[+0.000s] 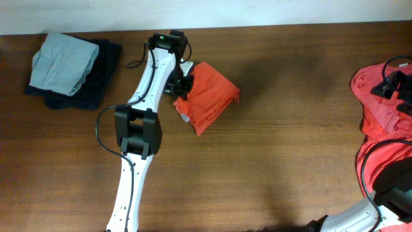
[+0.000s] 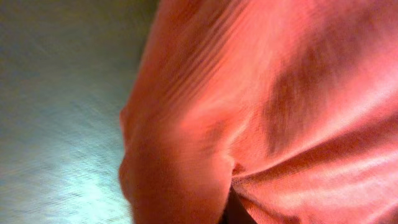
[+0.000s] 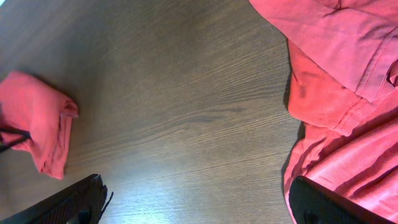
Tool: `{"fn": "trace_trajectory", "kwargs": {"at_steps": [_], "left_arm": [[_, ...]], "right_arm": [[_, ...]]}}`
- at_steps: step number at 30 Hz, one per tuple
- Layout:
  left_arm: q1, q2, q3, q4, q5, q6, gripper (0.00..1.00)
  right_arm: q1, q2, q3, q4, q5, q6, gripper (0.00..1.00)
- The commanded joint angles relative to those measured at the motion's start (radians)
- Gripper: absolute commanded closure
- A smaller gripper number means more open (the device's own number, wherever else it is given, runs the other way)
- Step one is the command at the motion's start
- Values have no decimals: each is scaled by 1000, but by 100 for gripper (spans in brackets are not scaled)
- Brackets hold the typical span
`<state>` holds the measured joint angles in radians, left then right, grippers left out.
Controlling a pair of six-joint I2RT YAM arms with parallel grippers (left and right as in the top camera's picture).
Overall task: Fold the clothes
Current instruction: 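Grasp the orange bundle's left edge with the left gripper, then carry the orange bundle left and place it on the dark stack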
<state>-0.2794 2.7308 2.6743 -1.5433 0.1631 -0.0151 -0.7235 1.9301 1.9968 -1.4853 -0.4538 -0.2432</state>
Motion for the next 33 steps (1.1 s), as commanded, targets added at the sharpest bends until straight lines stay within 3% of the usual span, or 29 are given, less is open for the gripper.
{"fn": "trace_trajectory", "kwargs": {"at_steps": [1, 10, 22, 26, 30, 33], "left_arm": [[12, -117, 84, 17, -30, 0, 99], [50, -219, 129, 17, -177, 5, 99], [194, -243, 131, 67, -189, 280, 100], [235, -252, 133, 143, -305, 289, 100], [268, -263, 135, 201, -352, 394, 100], [299, -263, 135, 243, -405, 407, 100]], "right_arm": [[-1, -10, 5, 0, -2, -2, 2], [-1, -10, 5, 0, -2, -2, 1], [-1, -10, 5, 0, -2, -2, 1], [-1, -10, 5, 0, -2, -2, 2], [-1, -10, 5, 0, -2, -2, 1], [-1, -10, 5, 0, -2, -2, 1]]}}
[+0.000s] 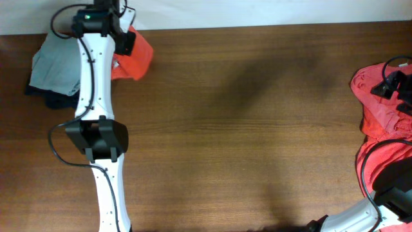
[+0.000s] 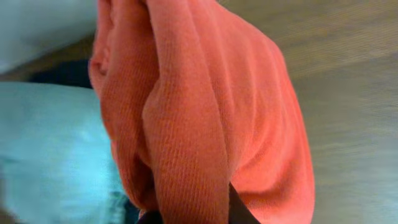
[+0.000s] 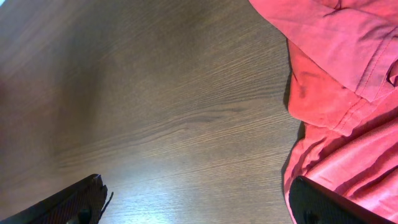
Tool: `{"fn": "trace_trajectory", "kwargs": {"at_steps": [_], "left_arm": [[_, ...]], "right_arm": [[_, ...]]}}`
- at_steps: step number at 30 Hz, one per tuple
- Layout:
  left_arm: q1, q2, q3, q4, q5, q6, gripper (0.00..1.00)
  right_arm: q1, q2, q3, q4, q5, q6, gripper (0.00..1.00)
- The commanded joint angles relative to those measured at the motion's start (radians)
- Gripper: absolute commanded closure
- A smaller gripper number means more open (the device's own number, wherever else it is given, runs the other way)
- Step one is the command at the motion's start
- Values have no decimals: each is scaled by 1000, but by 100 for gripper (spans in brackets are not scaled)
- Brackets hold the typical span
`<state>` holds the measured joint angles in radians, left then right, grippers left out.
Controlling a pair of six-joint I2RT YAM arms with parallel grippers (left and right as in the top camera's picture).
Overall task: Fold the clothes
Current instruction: 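Carry the orange bundle left and place it on the dark stack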
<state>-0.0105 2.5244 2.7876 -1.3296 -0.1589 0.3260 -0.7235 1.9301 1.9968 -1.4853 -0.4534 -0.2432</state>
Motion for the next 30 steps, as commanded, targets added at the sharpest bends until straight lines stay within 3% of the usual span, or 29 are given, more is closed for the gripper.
{"fn": "trace_trajectory", "kwargs": {"at_steps": [1, 12, 22, 30], "left_arm": [[41, -57, 22, 41, -89, 66, 100], [224, -67, 22, 109, -80, 66, 100], [413, -62, 19, 126, 197, 73, 100], [466, -1, 8, 113, 205, 72, 100]], "right_arm": [[-1, -10, 5, 0, -2, -2, 1], [-1, -10, 5, 0, -2, -2, 1], [-1, -10, 5, 0, -2, -2, 1], [-1, -10, 5, 0, -2, -2, 1]]}}
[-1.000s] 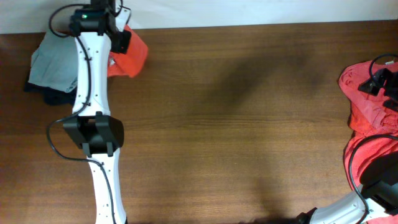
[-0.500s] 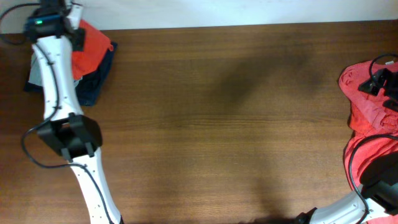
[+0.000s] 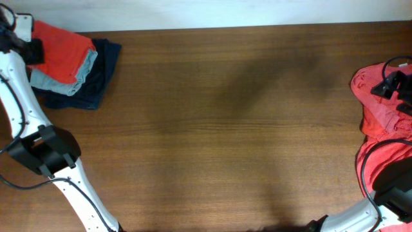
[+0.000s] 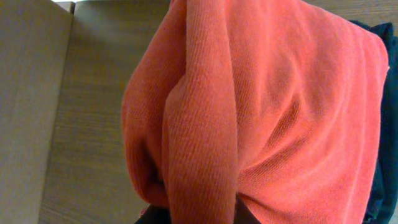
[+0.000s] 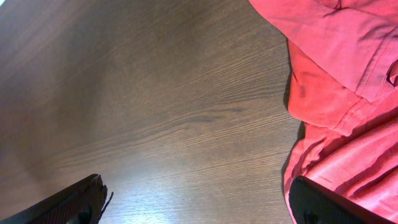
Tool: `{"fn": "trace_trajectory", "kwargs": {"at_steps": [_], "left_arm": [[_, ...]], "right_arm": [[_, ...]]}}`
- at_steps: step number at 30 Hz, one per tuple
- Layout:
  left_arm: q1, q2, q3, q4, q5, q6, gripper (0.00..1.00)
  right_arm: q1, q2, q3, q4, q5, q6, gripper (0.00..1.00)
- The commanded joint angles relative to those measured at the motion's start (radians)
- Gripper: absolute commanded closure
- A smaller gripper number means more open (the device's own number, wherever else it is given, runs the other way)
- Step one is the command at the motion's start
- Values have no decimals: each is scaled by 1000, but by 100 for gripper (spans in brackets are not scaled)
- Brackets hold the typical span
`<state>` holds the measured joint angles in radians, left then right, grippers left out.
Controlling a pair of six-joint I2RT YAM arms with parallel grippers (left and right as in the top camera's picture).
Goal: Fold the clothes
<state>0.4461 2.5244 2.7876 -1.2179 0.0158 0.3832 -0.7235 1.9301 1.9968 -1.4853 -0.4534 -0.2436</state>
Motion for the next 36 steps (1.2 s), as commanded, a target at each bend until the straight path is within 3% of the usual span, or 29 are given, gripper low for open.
{"fn": "trace_trajectory", "kwargs": {"at_steps": [1, 15, 17, 20, 22, 30, 33, 34, 35, 36], "left_arm": [[13, 8, 8, 0, 30, 16, 100], [31, 96, 8, -3, -27, 14, 97], [42, 95, 9, 5, -42, 5, 68], [63, 95, 9, 11, -42, -21, 8], [75, 95, 9, 17, -42, -54, 1], [85, 29, 39, 25, -23, -201, 1], [87, -8, 55, 29, 161, -272, 1], [89, -14, 55, 35, 241, -279, 9], [90, -16, 55, 45, 338, -282, 42], [92, -16, 55, 53, 418, -285, 85]], "right_arm": [[-1, -10, 5, 0, -2, -2, 1], [-1, -10, 5, 0, -2, -2, 1], [-1, -10, 5, 0, -2, -2, 1], [-1, -10, 5, 0, -2, -2, 1], [-1, -10, 5, 0, -2, -2, 1], [-1, -10, 5, 0, -2, -2, 1], [-1, -10, 5, 0, -2, -2, 1], [-1, -10, 5, 0, -2, -2, 1], [-1, -10, 5, 0, -2, -2, 1], [-1, -10, 5, 0, -2, -2, 1]]}}
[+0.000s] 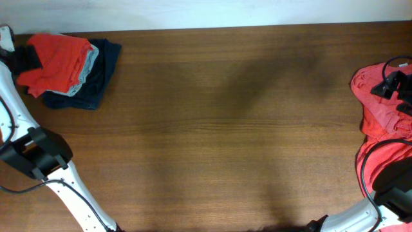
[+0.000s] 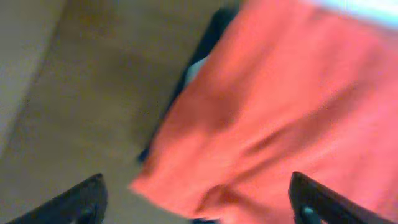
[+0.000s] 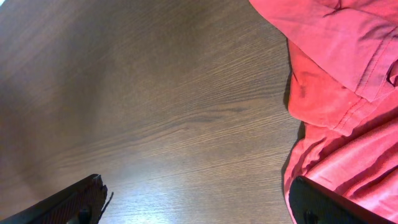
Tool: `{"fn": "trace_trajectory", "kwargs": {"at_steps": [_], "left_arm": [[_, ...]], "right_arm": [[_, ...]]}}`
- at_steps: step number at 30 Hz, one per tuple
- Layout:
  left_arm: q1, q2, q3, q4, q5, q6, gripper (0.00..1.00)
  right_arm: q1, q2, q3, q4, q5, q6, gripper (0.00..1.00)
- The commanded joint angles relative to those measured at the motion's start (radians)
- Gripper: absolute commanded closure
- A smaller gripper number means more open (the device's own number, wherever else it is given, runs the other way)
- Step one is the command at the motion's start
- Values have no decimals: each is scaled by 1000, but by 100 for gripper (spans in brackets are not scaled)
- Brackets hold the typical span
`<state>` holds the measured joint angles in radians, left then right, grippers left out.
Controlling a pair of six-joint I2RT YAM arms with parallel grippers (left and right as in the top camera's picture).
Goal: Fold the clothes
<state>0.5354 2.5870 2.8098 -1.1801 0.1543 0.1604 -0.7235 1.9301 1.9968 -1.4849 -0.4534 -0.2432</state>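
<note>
A folded orange garment [image 1: 56,53] lies on top of the stack at the table's far left corner, over a grey piece [image 1: 84,72] and a dark navy one [image 1: 100,71]. My left gripper [image 1: 24,59] stands open just left of the stack; in its wrist view the orange cloth [image 2: 292,118] lies blurred between and beyond the spread left gripper [image 2: 196,205], nothing held. A heap of red clothes [image 1: 380,122] lies unfolded at the right edge. My right gripper [image 3: 196,202] hangs open above bare wood beside that red heap [image 3: 348,93].
The brown wooden table [image 1: 232,129] stretches between stack and heap. A black cable [image 1: 394,61] runs over the red heap near the right arm. The left arm's white links [image 1: 38,161] rise along the left edge.
My left gripper has opened and let go of the orange garment, which now rests on the stack, a little slumped toward the left. The right arm has not moved.
My left gripper was shut on the folded orange garment near the table's upper middle. It then held it beside the grey and navy stack, then over the stack at the far left. Now the garment lies released on top. The right gripper stayed open by the red heap.
</note>
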Motion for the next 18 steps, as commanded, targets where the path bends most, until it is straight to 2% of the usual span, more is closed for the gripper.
{"fn": "trace_trajectory", "kwargs": {"at_steps": [1, 5, 11, 18], "left_arm": [[5, -78, 31, 26, 352, -85, 99], [4, -66, -3, 94, 480, -200, 99], [-3, -27, -62, 243, 486, -375, 99], [-5, 102, -63, 328, 523, -403, 99]], "right_arm": [[-1, -10, 5, 0, -2, -2, 1], [-1, -10, 5, 0, -2, -2, 1], [-1, -10, 5, 0, -2, -2, 1], [-1, -10, 5, 0, -2, -2, 1]]}}
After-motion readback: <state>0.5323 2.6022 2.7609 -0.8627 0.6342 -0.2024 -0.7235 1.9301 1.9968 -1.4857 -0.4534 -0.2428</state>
